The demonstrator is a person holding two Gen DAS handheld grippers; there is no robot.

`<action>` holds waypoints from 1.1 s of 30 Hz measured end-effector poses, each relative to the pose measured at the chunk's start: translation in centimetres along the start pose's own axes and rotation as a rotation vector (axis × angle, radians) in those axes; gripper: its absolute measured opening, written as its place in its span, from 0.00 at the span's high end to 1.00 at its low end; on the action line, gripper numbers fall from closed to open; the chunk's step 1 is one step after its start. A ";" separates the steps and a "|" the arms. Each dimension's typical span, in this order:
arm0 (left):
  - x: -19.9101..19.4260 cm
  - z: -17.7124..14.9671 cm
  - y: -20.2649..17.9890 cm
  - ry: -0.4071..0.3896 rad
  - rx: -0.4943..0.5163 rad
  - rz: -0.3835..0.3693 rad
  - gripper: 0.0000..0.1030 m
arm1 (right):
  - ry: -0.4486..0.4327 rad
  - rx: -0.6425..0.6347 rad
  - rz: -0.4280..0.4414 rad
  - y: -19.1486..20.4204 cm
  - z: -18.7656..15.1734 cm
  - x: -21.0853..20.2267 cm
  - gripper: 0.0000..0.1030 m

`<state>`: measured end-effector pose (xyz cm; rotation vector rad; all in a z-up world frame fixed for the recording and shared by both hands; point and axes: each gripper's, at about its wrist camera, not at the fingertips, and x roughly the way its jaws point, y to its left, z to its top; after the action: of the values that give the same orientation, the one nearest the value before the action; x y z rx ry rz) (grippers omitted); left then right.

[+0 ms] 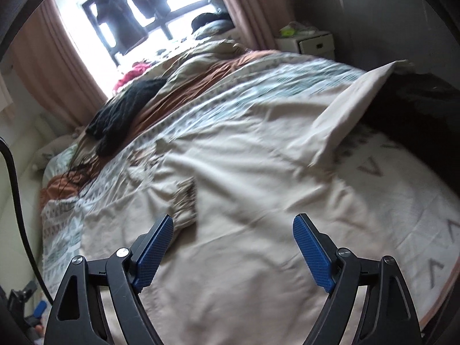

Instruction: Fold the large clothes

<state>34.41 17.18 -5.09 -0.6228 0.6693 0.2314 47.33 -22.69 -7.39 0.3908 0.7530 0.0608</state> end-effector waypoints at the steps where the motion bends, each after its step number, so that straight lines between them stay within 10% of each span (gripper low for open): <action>1: 0.2 -0.2 -0.7 0.000 0.004 -0.007 0.08 | -0.027 0.011 -0.008 -0.9 0.4 -0.3 0.17; 18: 5.4 -5.5 -11.0 0.022 0.194 -0.072 0.09 | -0.154 0.340 0.038 -14.4 5.5 0.3 0.29; 25: 8.0 -5.8 -10.3 0.036 0.212 -0.005 0.09 | -0.161 0.479 0.107 -19.0 8.3 3.9 0.61; 33: 10.3 -5.7 -9.5 0.063 0.196 0.044 0.09 | -0.145 0.521 0.078 -21.8 9.9 7.8 0.73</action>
<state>43.14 6.19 -10.81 -0.4289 0.7566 0.1851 57.90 -44.64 -13.92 0.9112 0.6032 -0.0924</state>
